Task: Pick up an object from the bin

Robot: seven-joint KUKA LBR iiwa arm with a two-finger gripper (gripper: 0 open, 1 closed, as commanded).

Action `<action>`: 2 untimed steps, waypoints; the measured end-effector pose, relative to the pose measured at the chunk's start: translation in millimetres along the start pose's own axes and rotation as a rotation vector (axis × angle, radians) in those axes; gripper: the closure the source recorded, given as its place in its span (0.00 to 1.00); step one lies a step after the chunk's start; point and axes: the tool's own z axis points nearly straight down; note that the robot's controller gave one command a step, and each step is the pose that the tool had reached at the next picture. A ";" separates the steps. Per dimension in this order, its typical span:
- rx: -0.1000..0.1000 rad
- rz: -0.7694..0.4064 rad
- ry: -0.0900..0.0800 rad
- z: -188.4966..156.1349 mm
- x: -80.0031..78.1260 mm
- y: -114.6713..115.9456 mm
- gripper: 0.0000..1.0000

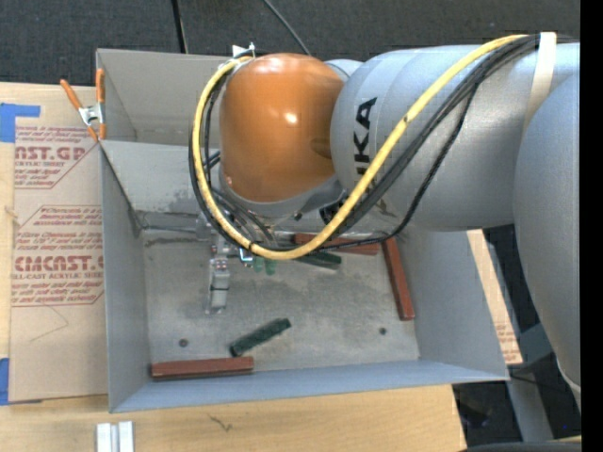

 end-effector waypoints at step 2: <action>-0.001 -0.005 -0.003 170.6 -8.3 -49.6 1.00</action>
Offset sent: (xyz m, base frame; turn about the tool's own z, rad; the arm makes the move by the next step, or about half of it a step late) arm 0.0086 -0.0501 -0.1692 -0.0051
